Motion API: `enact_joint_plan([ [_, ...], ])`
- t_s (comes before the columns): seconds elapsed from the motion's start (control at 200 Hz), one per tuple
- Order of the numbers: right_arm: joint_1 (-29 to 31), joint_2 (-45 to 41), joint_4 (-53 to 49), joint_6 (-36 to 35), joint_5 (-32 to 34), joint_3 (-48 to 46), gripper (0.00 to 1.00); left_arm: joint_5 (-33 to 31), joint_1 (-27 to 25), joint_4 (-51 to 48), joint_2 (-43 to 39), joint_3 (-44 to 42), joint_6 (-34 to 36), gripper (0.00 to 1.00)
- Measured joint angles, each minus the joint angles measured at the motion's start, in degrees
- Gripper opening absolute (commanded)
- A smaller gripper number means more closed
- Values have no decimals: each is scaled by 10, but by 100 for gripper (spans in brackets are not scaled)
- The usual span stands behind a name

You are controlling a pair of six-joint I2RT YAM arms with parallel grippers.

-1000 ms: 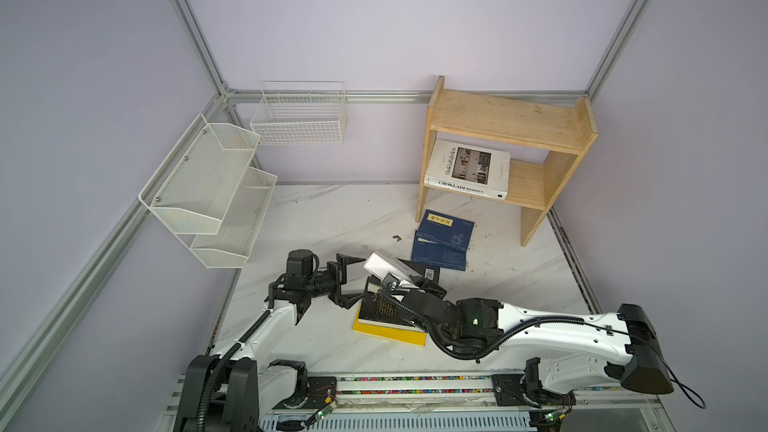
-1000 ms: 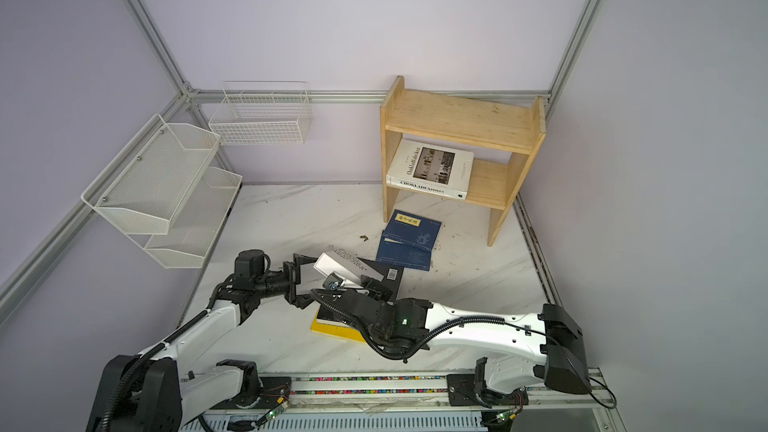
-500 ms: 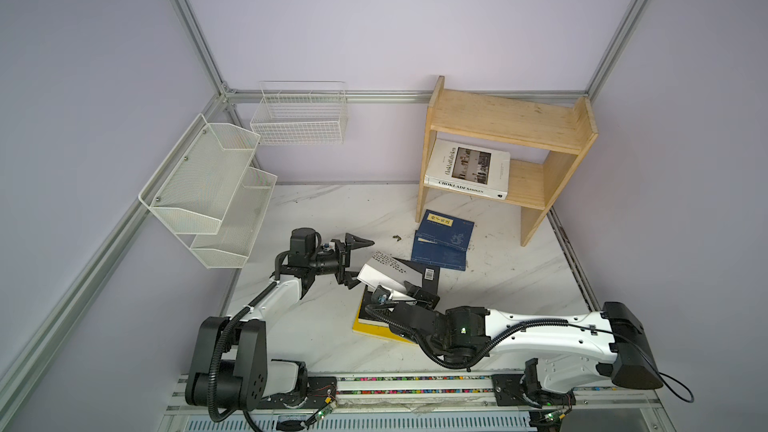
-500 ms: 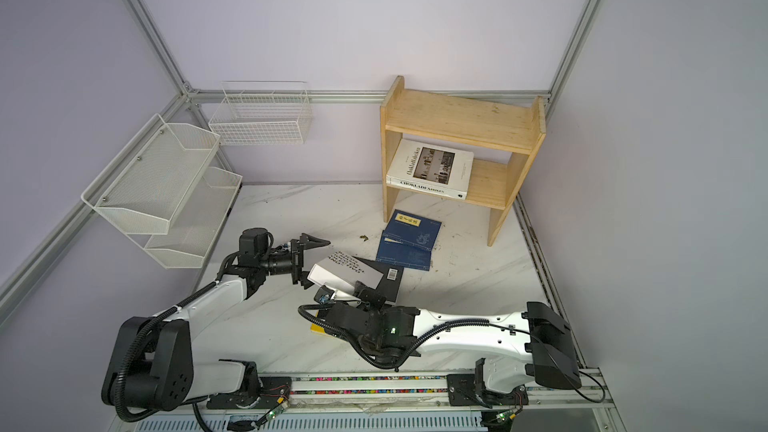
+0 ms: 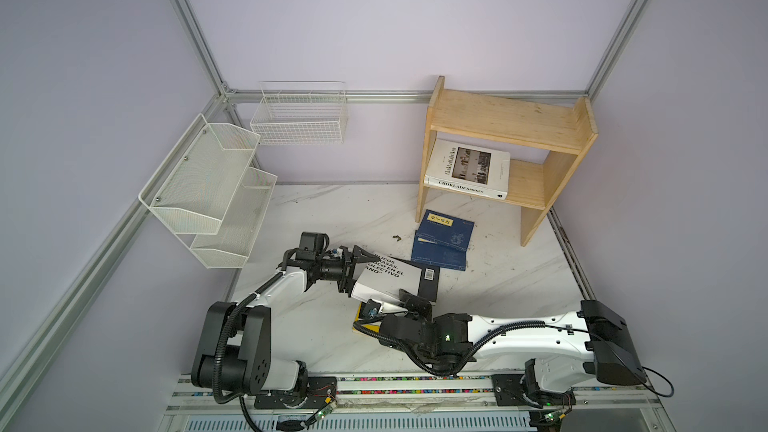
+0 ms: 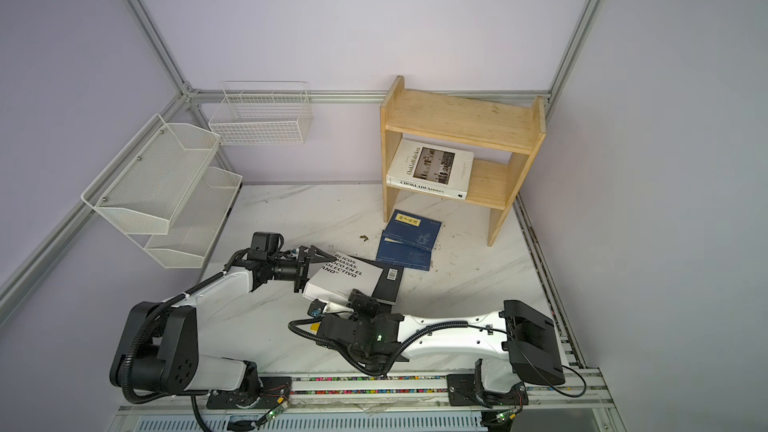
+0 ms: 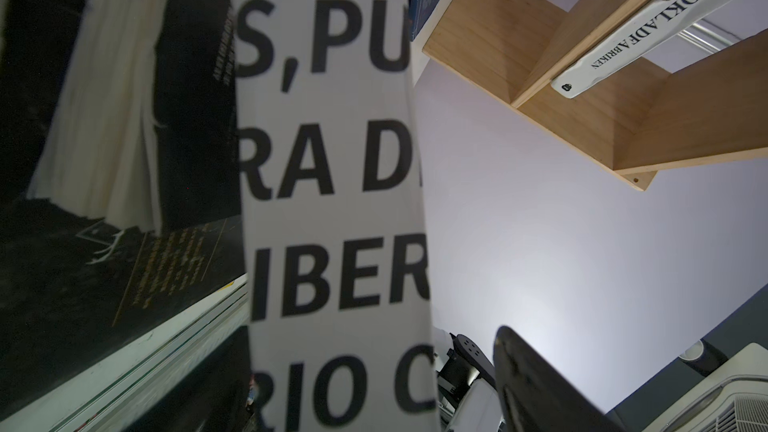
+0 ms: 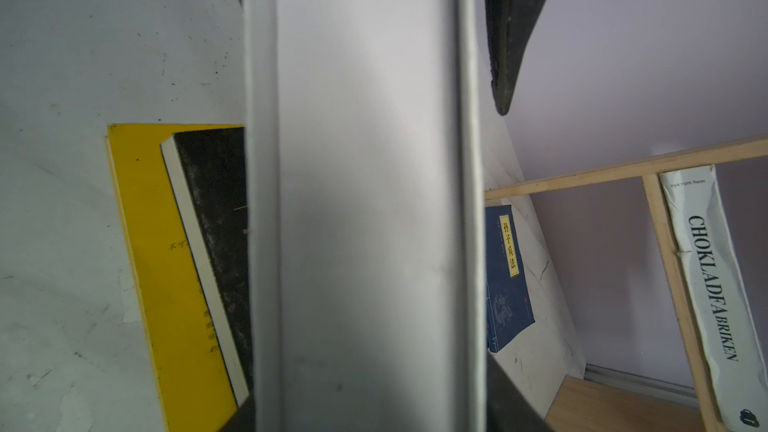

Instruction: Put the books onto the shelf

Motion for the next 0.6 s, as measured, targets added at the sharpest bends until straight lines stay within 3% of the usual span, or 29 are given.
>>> enact_joint_plan([
  [0.295, 0, 3, 17, 7, 0, -5, 60, 0, -13, -16, 32, 25, 20, 66],
  [0.6, 1, 13, 42, 37, -5, -31, 82, -1, -17, -27, 42, 36, 19, 48],
])
